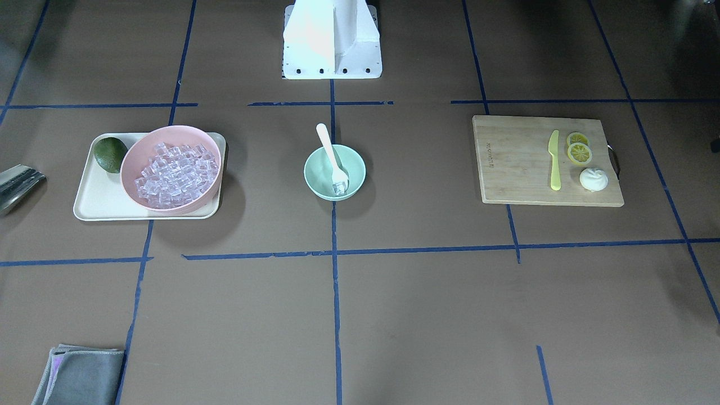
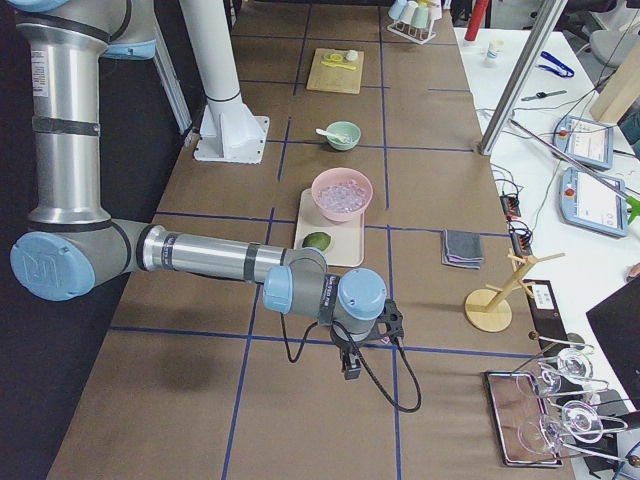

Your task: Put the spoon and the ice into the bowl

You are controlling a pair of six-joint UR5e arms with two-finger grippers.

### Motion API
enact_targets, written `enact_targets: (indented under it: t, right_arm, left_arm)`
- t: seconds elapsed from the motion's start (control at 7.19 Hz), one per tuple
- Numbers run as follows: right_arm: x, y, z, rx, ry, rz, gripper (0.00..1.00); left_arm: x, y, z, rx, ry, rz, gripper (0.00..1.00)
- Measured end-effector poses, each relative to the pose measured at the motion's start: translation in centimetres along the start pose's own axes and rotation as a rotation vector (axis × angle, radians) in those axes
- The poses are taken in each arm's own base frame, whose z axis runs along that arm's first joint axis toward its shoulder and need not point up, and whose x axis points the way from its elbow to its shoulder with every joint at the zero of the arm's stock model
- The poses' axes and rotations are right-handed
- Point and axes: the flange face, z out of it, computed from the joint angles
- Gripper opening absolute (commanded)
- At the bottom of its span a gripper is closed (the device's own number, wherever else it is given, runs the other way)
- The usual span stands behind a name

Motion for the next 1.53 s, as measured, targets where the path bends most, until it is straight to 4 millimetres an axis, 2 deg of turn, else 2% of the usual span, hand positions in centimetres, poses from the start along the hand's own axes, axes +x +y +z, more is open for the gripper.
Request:
enact_targets:
  t: [0.28,0.7,1.53]
  right_arm:
    - [0.0,-0.2,-0.1,0.011,0.0,-0.002,1.0]
    - [0.1,0.3,0.2,0.008,-0.006,-0.003,1.0]
    - [0.3,0.3,0.4,0.005,-0.001,0.003,1.0]
  left_arm:
    - [-0.9,1.7,0.7,-0.007,-0.023,-0.005,1.0]
    - [-0.4,1.4,0.2,0.002,-0.042,0.006,1.0]
    - [-0.6,2.4,0.7,-0.03,-0.043,-0.016,1.0]
